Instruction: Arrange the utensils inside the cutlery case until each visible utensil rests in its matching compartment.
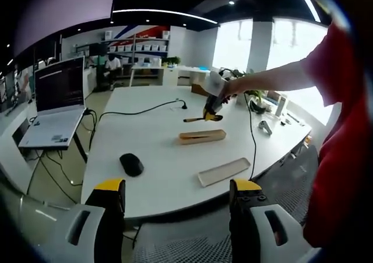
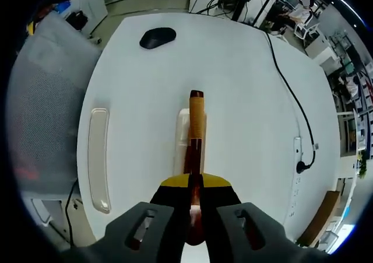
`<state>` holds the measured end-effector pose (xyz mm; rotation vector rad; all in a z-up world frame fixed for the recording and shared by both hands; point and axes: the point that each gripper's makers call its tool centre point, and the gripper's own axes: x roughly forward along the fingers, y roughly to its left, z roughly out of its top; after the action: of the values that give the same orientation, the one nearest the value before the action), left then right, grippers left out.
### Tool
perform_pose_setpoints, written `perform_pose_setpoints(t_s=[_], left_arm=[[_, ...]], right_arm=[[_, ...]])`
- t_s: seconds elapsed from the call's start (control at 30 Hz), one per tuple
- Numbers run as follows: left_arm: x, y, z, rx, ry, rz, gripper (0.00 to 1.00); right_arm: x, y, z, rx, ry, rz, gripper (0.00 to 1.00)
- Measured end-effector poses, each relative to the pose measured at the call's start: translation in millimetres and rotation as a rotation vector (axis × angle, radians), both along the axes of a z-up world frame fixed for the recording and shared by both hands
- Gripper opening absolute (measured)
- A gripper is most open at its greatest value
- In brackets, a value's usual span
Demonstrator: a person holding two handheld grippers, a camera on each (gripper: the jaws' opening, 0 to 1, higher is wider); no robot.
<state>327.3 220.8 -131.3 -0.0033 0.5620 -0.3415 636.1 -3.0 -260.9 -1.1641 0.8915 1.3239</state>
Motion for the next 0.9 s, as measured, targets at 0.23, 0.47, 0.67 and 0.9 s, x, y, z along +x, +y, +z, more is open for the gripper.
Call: perform_pose_setpoints(t_s=[0.23, 0.47, 0.67, 0.9], left_arm=[[0.1, -1.5, -1.7, 0.0, 0.006, -0.004, 0.75], [0.8, -0.6, -2.4, 0.003, 0.008, -0.004, 0.75], [2.0, -0.7, -2.4, 0.002, 0.008, -0.005, 0.75], [1.0, -0.2, -3.7, 0.001, 0.012, -0.002, 0.75]], right_arm=[[2.0, -4.1, -8.1, -0.011, -0.006, -0.006, 0.01], [1.9, -5.3, -16.7, 0.001, -0.007, -0.039, 0.01], [2.4, -8.0, -19.8, -0.007, -0.006, -0.049, 0.01], [0.9, -11.5, -24.7, -0.005, -0.007, -0.069, 0.01]])
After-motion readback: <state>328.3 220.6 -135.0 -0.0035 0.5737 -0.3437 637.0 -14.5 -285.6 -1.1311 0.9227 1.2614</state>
